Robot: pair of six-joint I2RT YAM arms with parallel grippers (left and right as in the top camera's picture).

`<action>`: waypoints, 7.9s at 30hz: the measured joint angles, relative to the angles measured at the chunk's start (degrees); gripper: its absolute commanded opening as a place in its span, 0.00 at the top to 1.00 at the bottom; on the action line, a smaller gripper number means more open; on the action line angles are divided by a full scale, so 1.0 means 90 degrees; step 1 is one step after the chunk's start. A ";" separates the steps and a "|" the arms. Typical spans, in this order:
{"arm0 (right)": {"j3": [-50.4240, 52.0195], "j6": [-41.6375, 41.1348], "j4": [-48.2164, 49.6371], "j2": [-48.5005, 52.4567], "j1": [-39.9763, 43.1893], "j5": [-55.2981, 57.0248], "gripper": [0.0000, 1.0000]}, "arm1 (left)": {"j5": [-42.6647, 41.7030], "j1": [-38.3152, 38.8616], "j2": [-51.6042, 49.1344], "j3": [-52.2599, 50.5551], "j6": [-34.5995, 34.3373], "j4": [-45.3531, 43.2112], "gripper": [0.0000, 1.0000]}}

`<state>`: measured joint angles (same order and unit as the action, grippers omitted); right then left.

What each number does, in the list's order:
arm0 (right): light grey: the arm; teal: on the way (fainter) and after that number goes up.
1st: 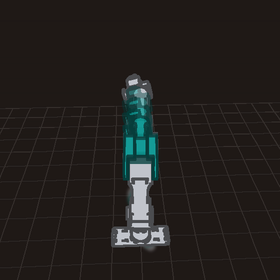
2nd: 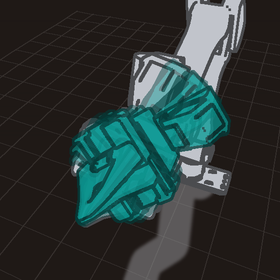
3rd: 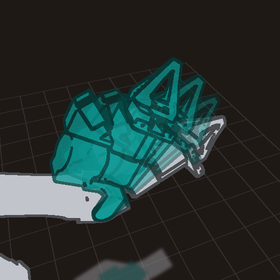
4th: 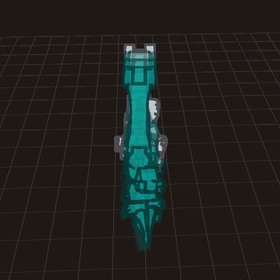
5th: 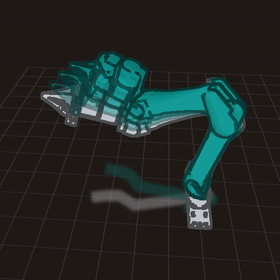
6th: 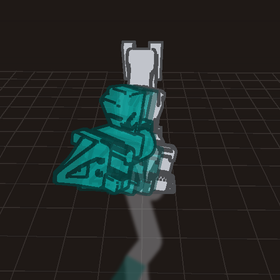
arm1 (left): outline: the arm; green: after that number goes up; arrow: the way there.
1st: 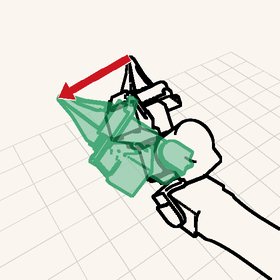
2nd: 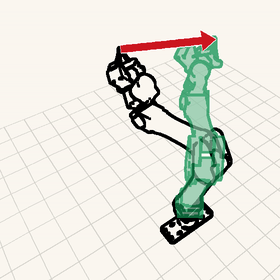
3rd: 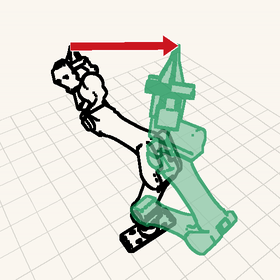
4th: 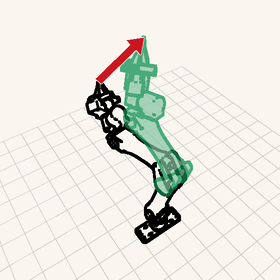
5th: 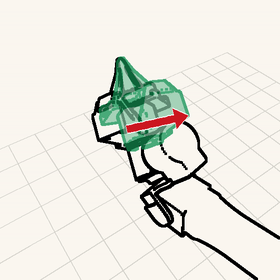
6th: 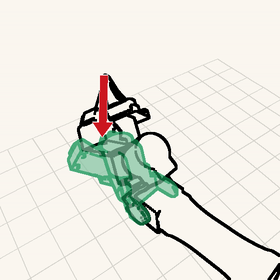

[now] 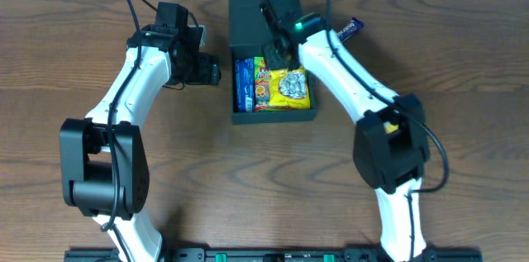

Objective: Pack container
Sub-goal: 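Release the Hacks bag and push it down into the box, then lift the right gripper out and reach to the yellow Mentos tube, then grasp the yellow Mentos tube with the right gripper, then carry the Mentos tube over the box and lower it in, then release the Mentos tube in the box and lift the right gripper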

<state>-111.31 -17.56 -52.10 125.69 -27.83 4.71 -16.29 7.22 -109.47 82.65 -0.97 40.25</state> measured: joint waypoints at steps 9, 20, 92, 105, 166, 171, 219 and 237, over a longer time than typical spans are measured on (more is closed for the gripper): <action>-0.0250 0.0214 -0.0362 -0.0760 0.1003 -0.0559 0.99 | 0.0000 0.0000 -0.0002 0.0000 0.0000 0.0000 0.16; -0.0243 -0.0372 -0.1829 -0.0758 0.2572 -0.0860 0.99 | 0.0002 0.0000 0.0000 0.0000 0.0000 0.0002 0.16; 0.4709 -0.3305 -0.0041 -0.2212 0.4527 -0.0979 0.51 | 0.0000 0.0000 0.0000 0.0000 0.0141 -0.0357 0.14; 0.3560 -0.2382 -0.0146 -0.2210 0.4481 -0.1430 0.69 | 0.0000 0.0000 0.0000 0.0000 0.0141 -0.0357 0.14; -0.0029 0.0522 -0.1073 -0.0423 0.0041 -0.2761 0.99 | -0.0002 -0.1156 0.0000 0.0000 0.0141 -0.0180 0.14; -0.0034 0.1302 -0.1625 -0.0423 -0.0114 -0.2948 0.99 | 0.0000 -0.1156 0.0000 0.0000 0.0138 -0.0182 0.14; -0.1005 0.1207 -0.0546 -0.0267 0.0576 -0.2426 0.99 | 0.0000 -0.1156 0.0000 0.0000 0.0138 -0.0131 0.14; -0.0981 -0.1877 0.0282 -0.0160 0.2059 -0.1090 0.28 | -0.0002 -0.1156 0.0000 0.0000 0.0112 -0.0007 0.13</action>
<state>-120.14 -34.46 -49.56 124.25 -9.30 -5.10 -16.32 -3.18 -109.47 82.65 0.03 40.18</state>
